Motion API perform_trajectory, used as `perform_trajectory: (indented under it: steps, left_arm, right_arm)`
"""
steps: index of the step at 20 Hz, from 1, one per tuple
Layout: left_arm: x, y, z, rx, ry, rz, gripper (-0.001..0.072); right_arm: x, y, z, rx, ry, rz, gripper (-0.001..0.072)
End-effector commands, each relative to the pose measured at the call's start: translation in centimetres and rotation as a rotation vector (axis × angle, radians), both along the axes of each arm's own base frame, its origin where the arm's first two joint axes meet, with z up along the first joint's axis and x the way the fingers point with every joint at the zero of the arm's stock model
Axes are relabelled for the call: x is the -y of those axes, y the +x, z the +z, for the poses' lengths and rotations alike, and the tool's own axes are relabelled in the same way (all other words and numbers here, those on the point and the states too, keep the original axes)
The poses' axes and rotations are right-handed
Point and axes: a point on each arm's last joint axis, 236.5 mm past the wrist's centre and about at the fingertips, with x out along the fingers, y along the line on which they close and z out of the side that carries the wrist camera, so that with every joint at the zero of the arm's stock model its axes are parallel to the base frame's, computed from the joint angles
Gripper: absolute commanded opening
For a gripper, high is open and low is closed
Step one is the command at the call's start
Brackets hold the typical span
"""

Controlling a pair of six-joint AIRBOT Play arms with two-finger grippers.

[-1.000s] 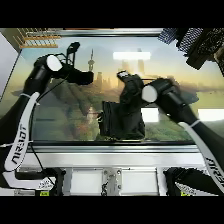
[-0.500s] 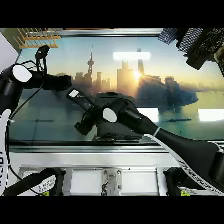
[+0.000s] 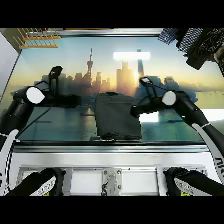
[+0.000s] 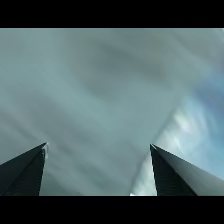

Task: Fold the clothes and pants, and hang the long-sleeved shirts on hangers.

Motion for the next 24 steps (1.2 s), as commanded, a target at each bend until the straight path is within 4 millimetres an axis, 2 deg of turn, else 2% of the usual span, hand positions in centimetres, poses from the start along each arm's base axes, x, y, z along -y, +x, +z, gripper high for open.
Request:
perform_trajectory:
  steps: [1,4,9,14,15,17,19,21,23,24]
  left_arm:
    - [2.3,-0.8,-0.7,0.016,0.000,-0.053,0.0011]
    - [3.2,-0.3,-0.2,0.056,-0.014,-0.057,0.0011]
    - [3.4,-0.3,-0.1,0.056,-0.014,-0.060,0.0010]
    - [3.4,-0.4,-0.2,0.055,-0.014,-0.060,0.0011]
    - [3.4,-0.4,-0.2,0.055,-0.014,-0.061,0.0011]
    - [3.4,-0.4,-0.2,0.055,-0.014,-0.061,0.0011]
    - [3.4,-0.4,-0.2,0.053,-0.014,-0.061,0.0011]
    - [3.4,-0.5,-0.2,0.050,-0.015,-0.062,0.0011]
    - [3.4,-0.5,-0.2,0.046,-0.019,-0.054,0.0011]
    - [3.4,-0.5,-0.2,0.038,-0.027,-0.039,0.0011]
  right_arm:
    - [4.6,-1.5,-3.6,-0.178,0.208,-0.250,0.0716]
    - [3.3,-1.5,-5.7,-0.256,0.314,-0.272,0.0716]
    - [-1.7,-1.4,-7.1,-0.318,0.433,-0.210,0.0715]
    - [-5.6,-1.5,-6.4,-0.311,0.433,-0.108,0.0710]
    - [-6.1,-1.5,-6.2,-0.308,0.437,-0.098,0.0588]
    - [-6.5,-1.6,-6.1,-0.284,0.436,-0.060,0.0007]
    - [-6.2,-1.5,-6.0,-0.267,0.429,-0.050,0.0017]
    - [-4.4,-0.7,-5.4,-0.219,0.390,-0.055,0.0017]
    - [0.9,1.1,-4.5,-0.152,0.291,-0.148,0.0016]
    - [5.0,2.0,-4.0,-0.109,0.224,-0.222,0.0017]
